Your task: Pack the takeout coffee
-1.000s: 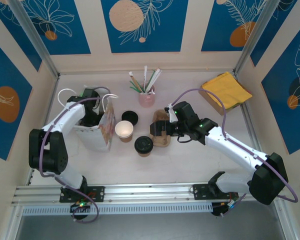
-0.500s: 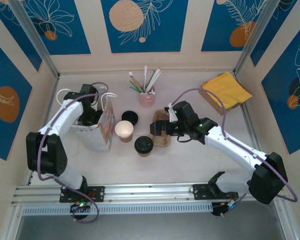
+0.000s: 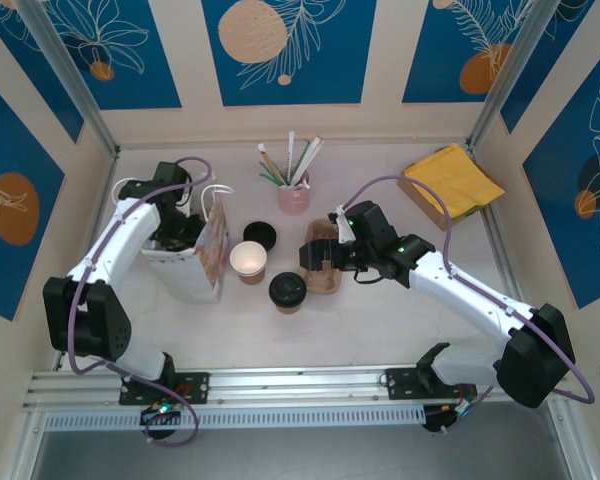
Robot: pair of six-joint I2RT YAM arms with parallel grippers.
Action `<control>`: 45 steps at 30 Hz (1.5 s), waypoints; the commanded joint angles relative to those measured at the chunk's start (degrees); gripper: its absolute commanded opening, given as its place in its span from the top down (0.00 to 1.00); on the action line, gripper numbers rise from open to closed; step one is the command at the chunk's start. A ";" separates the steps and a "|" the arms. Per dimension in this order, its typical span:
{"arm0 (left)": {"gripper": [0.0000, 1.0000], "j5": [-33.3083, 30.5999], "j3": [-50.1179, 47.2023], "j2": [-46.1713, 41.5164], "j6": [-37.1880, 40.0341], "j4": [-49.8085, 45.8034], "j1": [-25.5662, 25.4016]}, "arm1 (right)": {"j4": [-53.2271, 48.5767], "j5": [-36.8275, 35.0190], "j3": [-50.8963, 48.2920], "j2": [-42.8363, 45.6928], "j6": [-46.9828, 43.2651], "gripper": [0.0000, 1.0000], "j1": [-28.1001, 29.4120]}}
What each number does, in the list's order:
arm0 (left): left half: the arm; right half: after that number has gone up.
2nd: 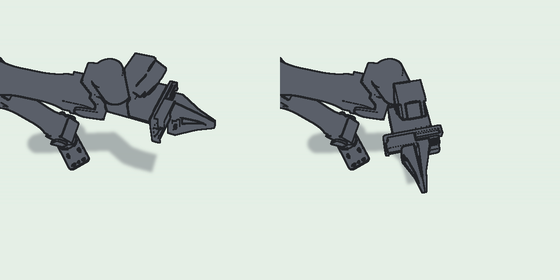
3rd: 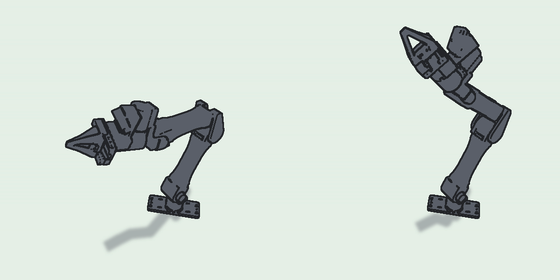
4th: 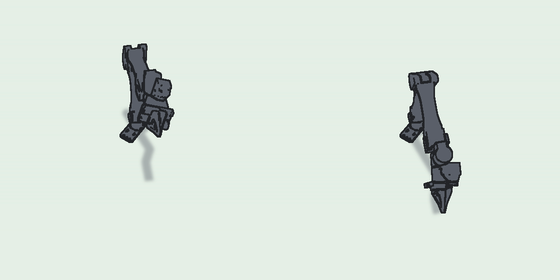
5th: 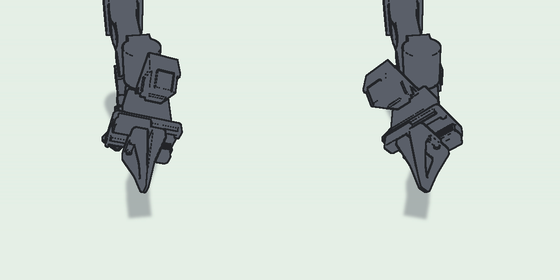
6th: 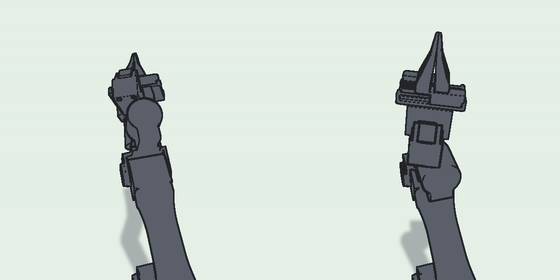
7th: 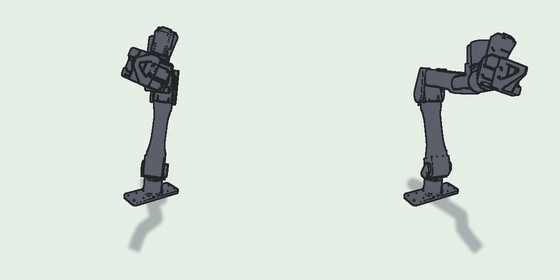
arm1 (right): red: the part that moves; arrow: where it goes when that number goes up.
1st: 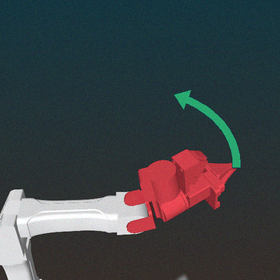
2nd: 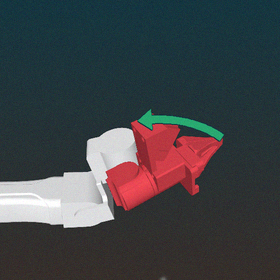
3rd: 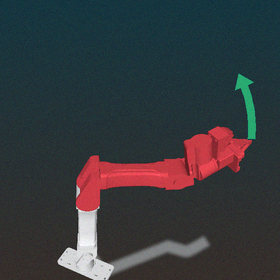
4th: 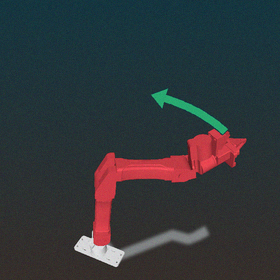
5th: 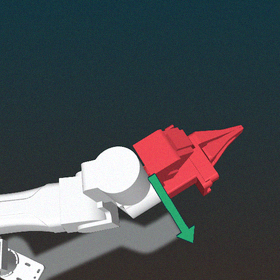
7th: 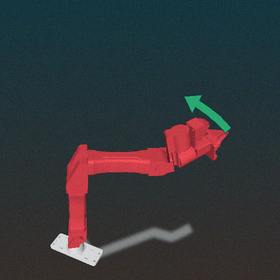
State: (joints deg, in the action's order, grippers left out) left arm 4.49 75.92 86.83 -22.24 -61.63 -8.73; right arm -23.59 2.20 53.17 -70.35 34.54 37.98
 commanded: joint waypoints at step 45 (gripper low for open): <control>0.76 -4.30 18.07 -9.65 -1.77 -10.17 -0.30 | -2.75 -1.25 9.49 1.53 -3.17 0.01 -1.15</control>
State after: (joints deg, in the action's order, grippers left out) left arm 1.19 91.90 78.76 -23.94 -69.52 -8.80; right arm -25.34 1.48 60.71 -70.28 32.60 37.06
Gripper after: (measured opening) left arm 0.244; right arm 0.989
